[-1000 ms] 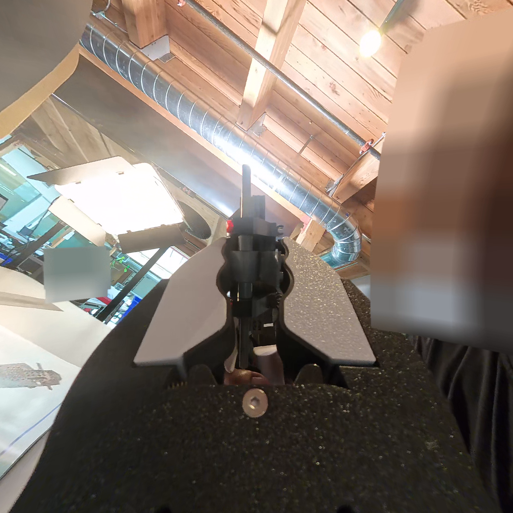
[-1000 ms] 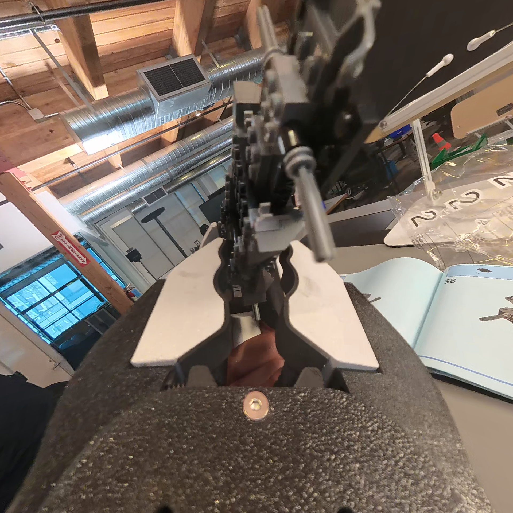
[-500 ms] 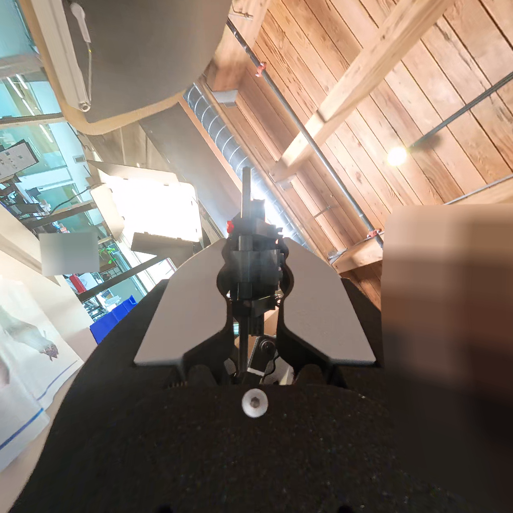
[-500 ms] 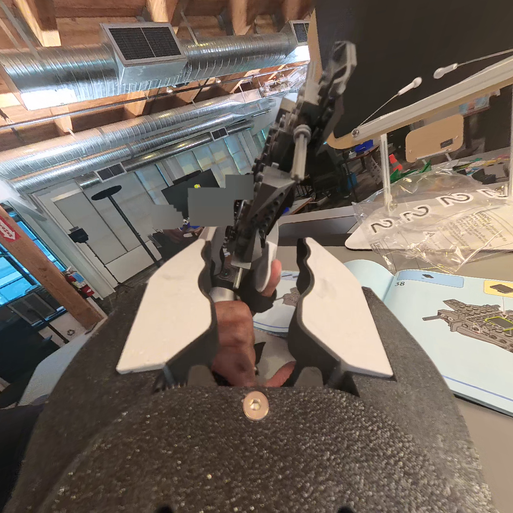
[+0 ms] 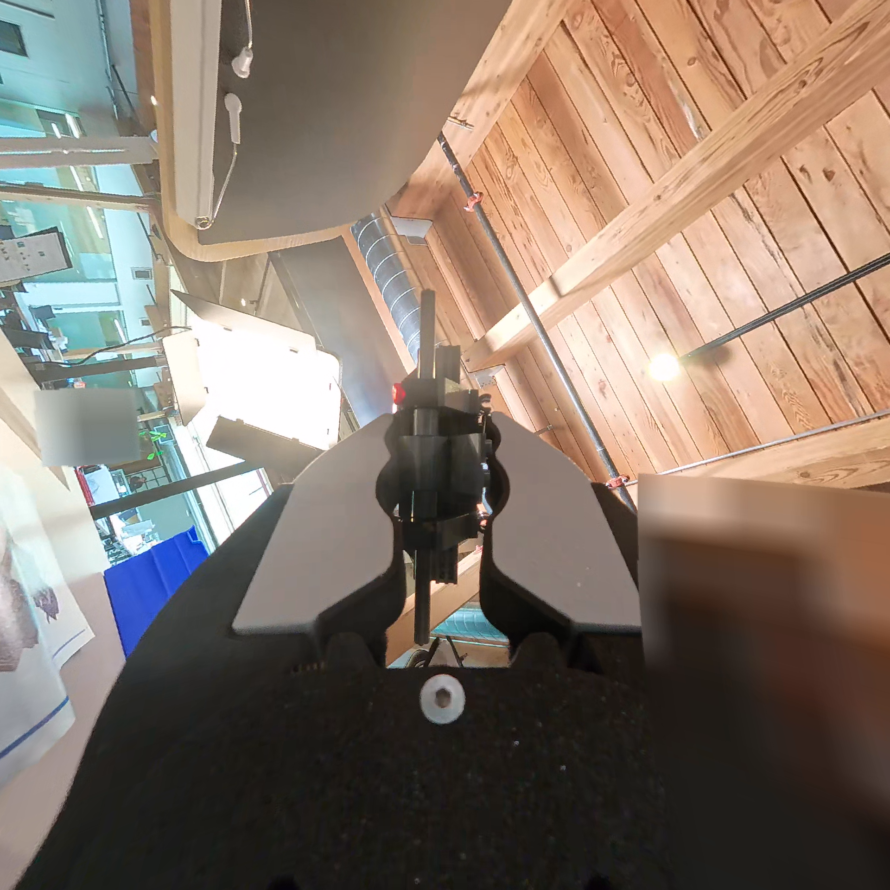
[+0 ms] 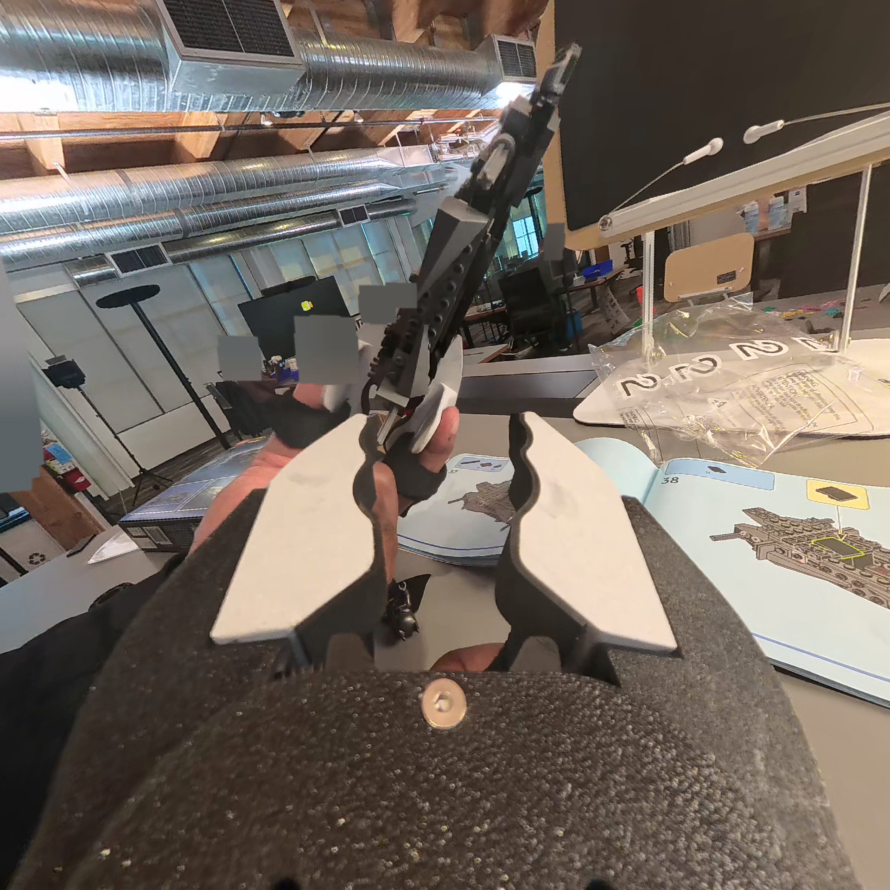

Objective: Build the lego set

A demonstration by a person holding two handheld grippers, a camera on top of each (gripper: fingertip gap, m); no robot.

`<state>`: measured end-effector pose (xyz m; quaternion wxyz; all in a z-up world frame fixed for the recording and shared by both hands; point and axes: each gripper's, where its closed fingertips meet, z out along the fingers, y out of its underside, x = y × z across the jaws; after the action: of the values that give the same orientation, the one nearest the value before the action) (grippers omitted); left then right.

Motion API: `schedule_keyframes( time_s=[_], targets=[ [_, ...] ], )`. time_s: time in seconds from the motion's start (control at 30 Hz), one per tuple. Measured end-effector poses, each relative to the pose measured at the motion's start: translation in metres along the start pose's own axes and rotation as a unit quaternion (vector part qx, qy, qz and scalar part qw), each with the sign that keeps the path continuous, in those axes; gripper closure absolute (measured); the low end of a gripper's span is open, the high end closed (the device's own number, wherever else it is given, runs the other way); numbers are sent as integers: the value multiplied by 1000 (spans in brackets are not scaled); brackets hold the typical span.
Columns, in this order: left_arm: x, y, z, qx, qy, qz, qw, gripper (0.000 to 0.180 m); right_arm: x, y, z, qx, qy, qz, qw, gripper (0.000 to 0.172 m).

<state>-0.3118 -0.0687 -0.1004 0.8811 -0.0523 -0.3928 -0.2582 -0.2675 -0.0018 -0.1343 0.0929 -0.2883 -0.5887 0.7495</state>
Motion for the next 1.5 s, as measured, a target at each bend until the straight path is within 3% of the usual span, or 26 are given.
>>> schedule_keyframes(
  time_s=[0.23, 0.43, 0.6, 0.8, 1.0, 1.23, 1.4, 1.5],
  targets=[
    [-19, 0, -3, -20, -74, 39, 996, 149, 3, -3, -1, 6, 8, -3, 1000, 118],
    [-35, 5, -9, -50, -172, 100, 979, 148, -9, -7, -2, 17, 6, -61, 998, 122],
    [-48, 29, -35, -107, -298, 113, 942, 148, -33, -18, -17, 35, 8, -126, 991, 122],
    [-47, 81, -94, -158, -403, 76, 898, 145, -65, -14, -75, 28, -9, -170, 985, 125],
    [-50, 109, -115, -222, -442, 96, 864, 144, -33, -35, -101, 35, 25, -243, 969, 127],
    [-65, 125, -128, -333, -506, 239, 759, 101, 7, -35, -106, -2, 52, -239, 970, 126],
    [-67, 137, -141, -406, -521, 312, 683, 89, 20, -39, -108, -4, 61, -230, 971, 126],
    [-67, 143, -153, -471, -529, 363, 606, 77, 23, -36, -106, -11, 62, -231, 971, 127]
  ],
)
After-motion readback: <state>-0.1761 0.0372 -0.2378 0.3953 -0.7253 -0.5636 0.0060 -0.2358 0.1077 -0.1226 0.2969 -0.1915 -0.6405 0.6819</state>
